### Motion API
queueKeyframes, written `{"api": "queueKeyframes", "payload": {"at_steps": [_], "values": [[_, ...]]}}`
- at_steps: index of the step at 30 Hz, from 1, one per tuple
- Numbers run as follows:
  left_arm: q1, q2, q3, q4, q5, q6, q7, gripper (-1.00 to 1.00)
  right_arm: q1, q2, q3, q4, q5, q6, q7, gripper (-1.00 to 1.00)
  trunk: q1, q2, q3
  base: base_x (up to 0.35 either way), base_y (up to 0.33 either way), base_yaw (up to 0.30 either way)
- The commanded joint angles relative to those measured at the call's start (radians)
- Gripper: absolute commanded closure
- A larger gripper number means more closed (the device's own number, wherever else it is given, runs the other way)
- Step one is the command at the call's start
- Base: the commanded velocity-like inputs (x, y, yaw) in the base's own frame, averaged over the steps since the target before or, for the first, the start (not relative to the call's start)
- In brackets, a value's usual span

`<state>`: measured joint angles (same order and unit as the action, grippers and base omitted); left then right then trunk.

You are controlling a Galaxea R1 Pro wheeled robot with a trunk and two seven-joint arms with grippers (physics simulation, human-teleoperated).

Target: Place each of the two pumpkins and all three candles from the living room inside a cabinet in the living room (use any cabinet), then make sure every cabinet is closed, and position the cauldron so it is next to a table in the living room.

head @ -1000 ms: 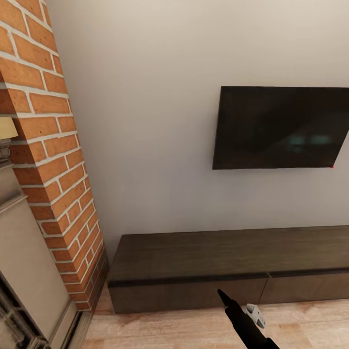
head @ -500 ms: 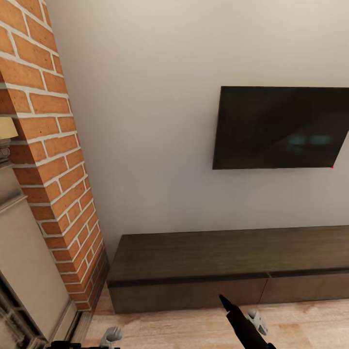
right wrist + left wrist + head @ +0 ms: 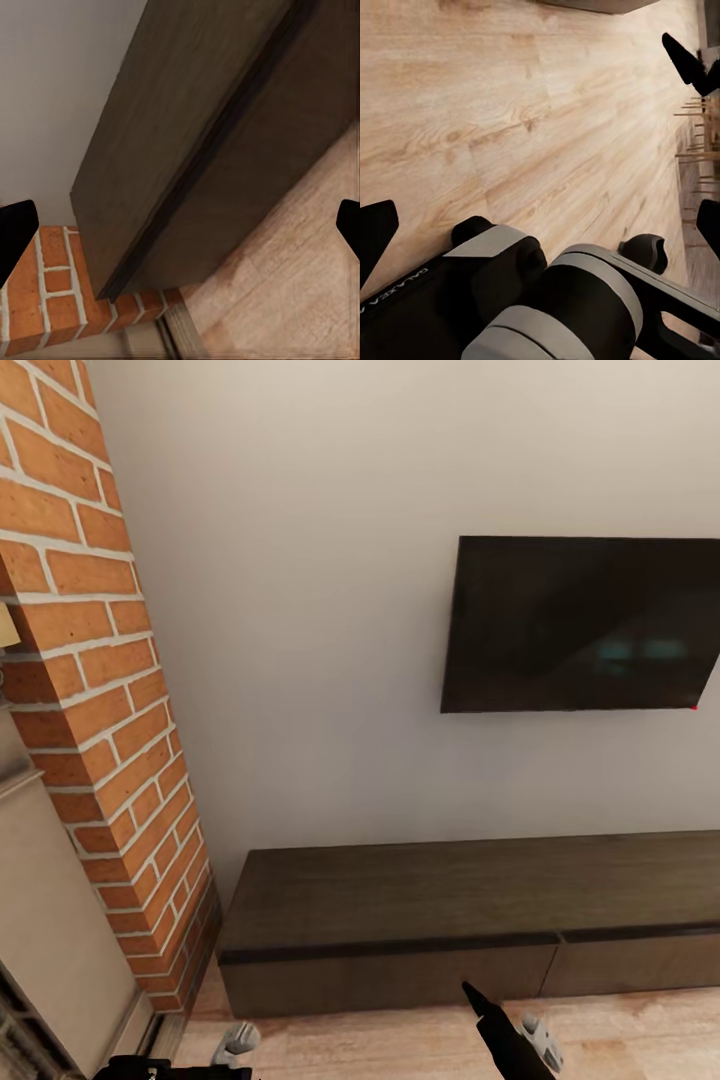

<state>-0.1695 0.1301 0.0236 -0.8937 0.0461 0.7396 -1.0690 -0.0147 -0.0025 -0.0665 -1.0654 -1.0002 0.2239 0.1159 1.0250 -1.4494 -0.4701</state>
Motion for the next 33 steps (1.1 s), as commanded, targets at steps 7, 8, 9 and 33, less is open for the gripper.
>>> {"api": "queueKeyframes", "payload": {"at_steps": [7,8,9,33], "values": [[-0.011,0.002,0.076,0.006,0.004,0.048,-0.137,-1.0,-0.001,0.0,-0.002,0.041,-0.008,0.006,0.033,-1.0,0.0,-0.001,-0.001,0.033,0.001,0.0],[-0.011,0.002,0.085,0.007,0.003,0.047,-0.141,-1.0,-0.001,0.001,-0.002,0.042,-0.009,0.006,0.033,-1.0,0.0,-0.001,-0.001,0.158,0.014,0.0],[-0.011,0.0,0.103,0.008,0.001,0.047,-0.149,-1.0,-0.001,0.001,-0.003,0.043,-0.008,0.005,0.034,-1.0,0.0,-0.001,-0.001,0.146,0.017,0.0],[-0.01,-0.045,0.114,0.039,0.003,0.042,-0.168,-1.0,-0.017,-0.007,-0.058,0.144,-0.217,-0.116,0.114,-1.0,0.0,-0.001,-0.001,0.033,0.001,0.0]]}}
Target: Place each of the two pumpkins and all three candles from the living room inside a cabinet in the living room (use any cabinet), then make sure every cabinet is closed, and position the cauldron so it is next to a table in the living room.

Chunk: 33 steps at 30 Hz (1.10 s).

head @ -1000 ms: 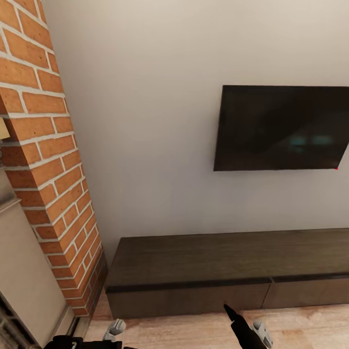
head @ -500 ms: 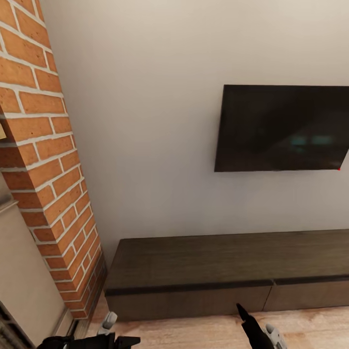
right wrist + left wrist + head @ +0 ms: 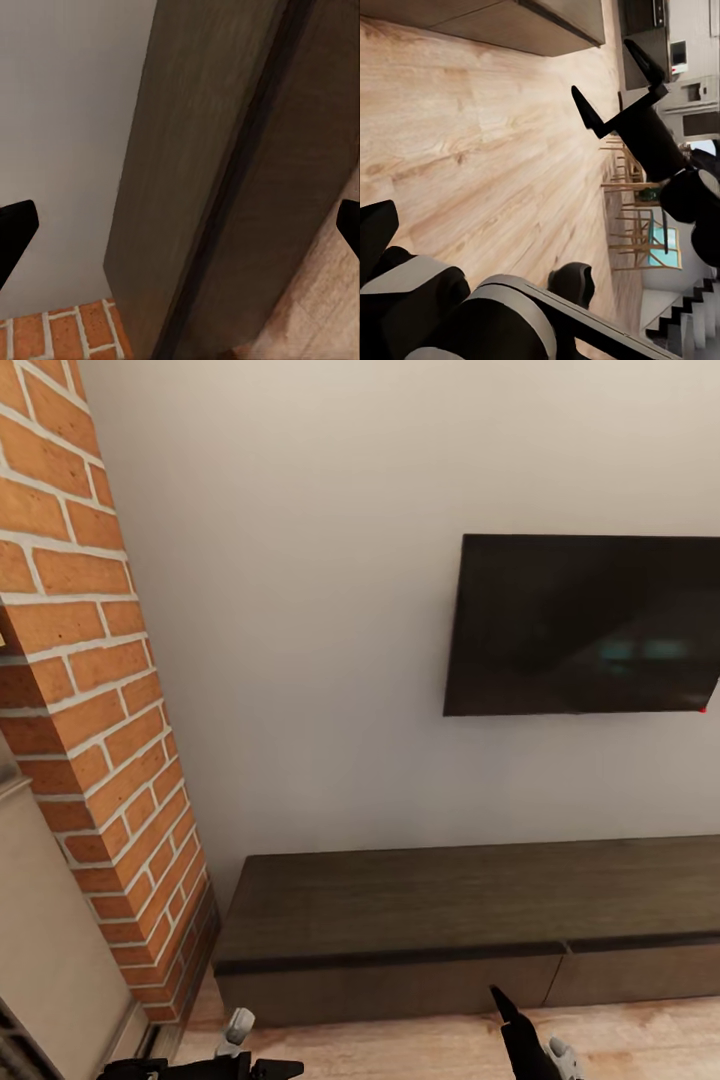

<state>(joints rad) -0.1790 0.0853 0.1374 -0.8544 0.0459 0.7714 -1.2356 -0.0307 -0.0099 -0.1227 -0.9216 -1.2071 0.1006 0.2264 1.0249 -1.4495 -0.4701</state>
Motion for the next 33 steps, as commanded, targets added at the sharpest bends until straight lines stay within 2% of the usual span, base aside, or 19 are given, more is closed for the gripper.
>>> {"api": "queueKeyframes", "payload": {"at_steps": [1,9,16,23,28,33], "values": [[0.0,-0.008,-0.003,0.0,0.002,0.006,0.0,-1.0,-0.009,-0.002,-0.002,0.014,-0.014,0.009,0.017,-1.0,0.0,-0.001,-0.001,0.034,0.0,0.0],[0.0,-0.018,-0.011,0.0,0.0,-0.001,0.001,-1.0,-0.018,-0.041,-0.007,0.059,-0.025,0.013,0.033,-1.0,0.0,-0.001,-0.001,0.112,0.0,0.0],[0.0,-0.029,-0.014,0.0,0.001,-0.004,0.001,-1.0,-0.018,-0.044,-0.007,0.065,-0.025,0.012,0.084,-1.0,0.0,-0.001,-0.001,0.057,0.0,0.0],[0.001,-0.031,-0.021,0.0,-0.002,-0.004,0.003,-1.0,-0.018,-0.043,-0.005,0.064,-0.023,0.009,0.102,-1.0,0.0,-0.001,-0.001,0.1,0.0,0.0],[0.001,-0.032,-0.031,0.0,0.001,-0.004,0.008,-1.0,-0.018,-0.042,-0.006,0.065,-0.022,0.002,0.165,-1.0,0.0,-0.001,-0.001,0.095,0.0,0.0],[0.001,-0.032,-0.033,0.0,0.004,-0.004,0.008,-1.0,-0.018,-0.042,-0.006,0.065,-0.023,0.006,0.184,-1.0,0.0,-0.001,-0.001,0.014,0.0,0.0]]}}
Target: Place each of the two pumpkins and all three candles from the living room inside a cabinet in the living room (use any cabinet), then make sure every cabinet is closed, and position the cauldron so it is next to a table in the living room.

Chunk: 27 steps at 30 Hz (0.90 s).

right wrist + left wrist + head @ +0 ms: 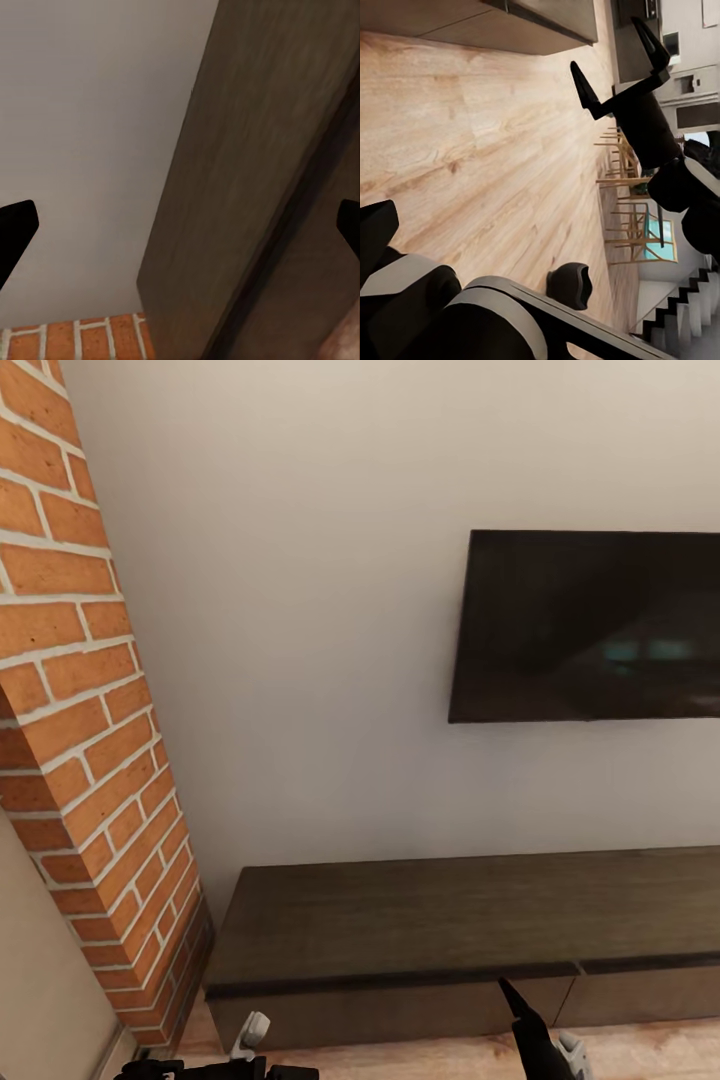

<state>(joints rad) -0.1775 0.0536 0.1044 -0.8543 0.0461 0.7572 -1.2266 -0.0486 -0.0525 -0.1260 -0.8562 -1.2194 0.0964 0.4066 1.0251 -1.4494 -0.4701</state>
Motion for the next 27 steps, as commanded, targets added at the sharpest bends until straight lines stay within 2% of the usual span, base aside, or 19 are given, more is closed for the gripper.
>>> {"api": "queueKeyframes", "payload": {"at_steps": [1,6,27], "values": [[0.0,0.0,0.0,0.0,0.004,0.01,-0.002,-1.0,-0.001,0.0,-0.003,0.0,-0.011,0.011,0.005,-1.0,0.0,-0.001,-0.001,0.004,0.0,0.0],[0.0,0.0,0.0,0.0,0.005,0.011,-0.005,-1.0,-0.001,0.0,-0.002,0.0,-0.011,0.014,0.005,-1.0,0.0,-0.001,-0.001,0.001,0.0,0.0],[0.0,0.0,0.0,0.0,0.005,0.01,-0.009,-1.0,-0.001,0.0,-0.003,0.0,-0.003,0.003,0.01,-1.0,0.08,-0.148,-0.067,0.0,0.0,0.0]]}}
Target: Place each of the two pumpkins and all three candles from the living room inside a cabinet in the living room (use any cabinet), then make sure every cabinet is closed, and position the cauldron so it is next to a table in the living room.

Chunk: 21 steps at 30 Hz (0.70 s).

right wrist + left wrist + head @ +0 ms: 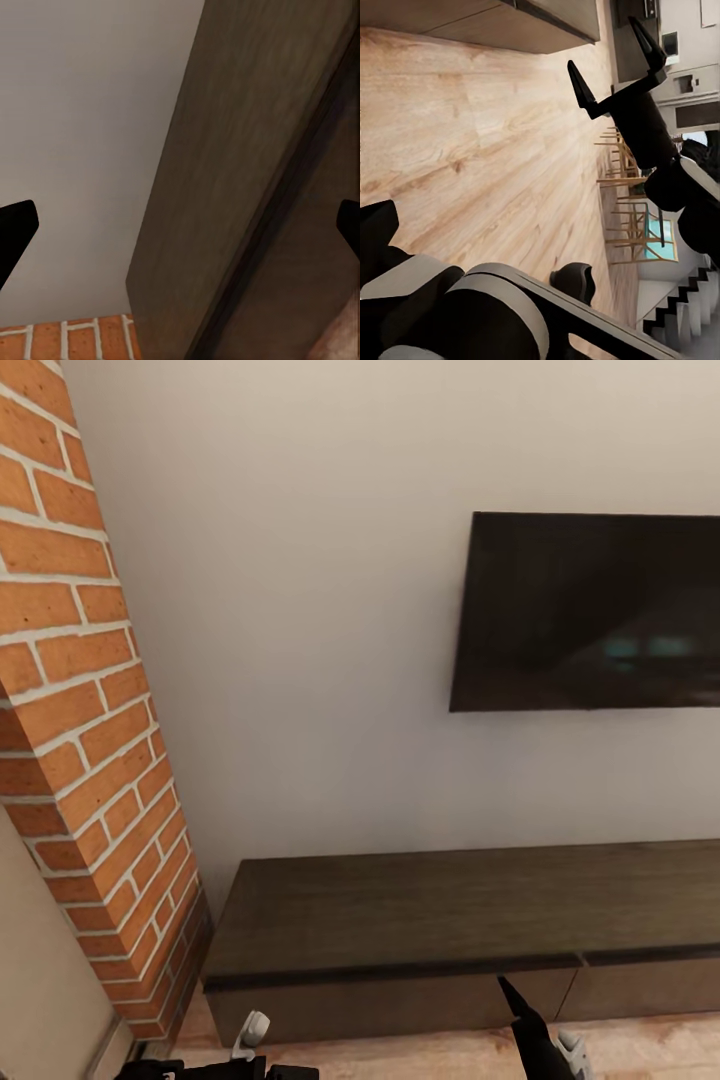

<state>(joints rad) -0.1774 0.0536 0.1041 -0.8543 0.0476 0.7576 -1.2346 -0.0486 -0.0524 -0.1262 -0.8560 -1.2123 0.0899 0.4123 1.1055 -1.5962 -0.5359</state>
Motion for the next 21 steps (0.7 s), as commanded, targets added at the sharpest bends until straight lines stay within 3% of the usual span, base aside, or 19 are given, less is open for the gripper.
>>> {"api": "queueKeyframes", "payload": {"at_steps": [1,4,10,16,21], "values": [[0.0,0.0,0.0,0.0,0.003,0.01,-0.002,-1.0,-0.001,0.0,-0.002,0.0,-0.01,0.008,0.004,-1.0,0.004,-0.008,-0.004,0.0,0.0,0.0],[-0.002,0.0,0.0,-0.009,0.002,0.015,-0.016,-1.0,-0.001,0.0,-0.003,0.0,-0.009,0.007,0.005,-1.0,0.015,-0.029,-0.014,0.0,0.0,0.0],[-0.024,0.0,0.005,-0.057,0.005,0.026,-0.141,-1.0,-0.001,0.001,-0.004,-0.001,-0.009,0.006,0.01,-1.0,0.038,-0.071,-0.032,0.0,0.0,0.0],[-0.039,-0.024,0.005,-0.063,0.003,0.017,-0.159,-1.0,-0.001,0.002,-0.004,-0.001,-0.011,0.006,0.023,-1.0,0.061,-0.113,-0.051,0.0,0.0,0.0],[-0.04,-0.03,0.005,-0.058,0.002,0.014,-0.158,-1.0,-0.001,0.002,-0.004,-0.001,-0.009,0.005,0.024,-1.0,0.081,-0.148,-0.067,0.0,0.0,0.0]]}}
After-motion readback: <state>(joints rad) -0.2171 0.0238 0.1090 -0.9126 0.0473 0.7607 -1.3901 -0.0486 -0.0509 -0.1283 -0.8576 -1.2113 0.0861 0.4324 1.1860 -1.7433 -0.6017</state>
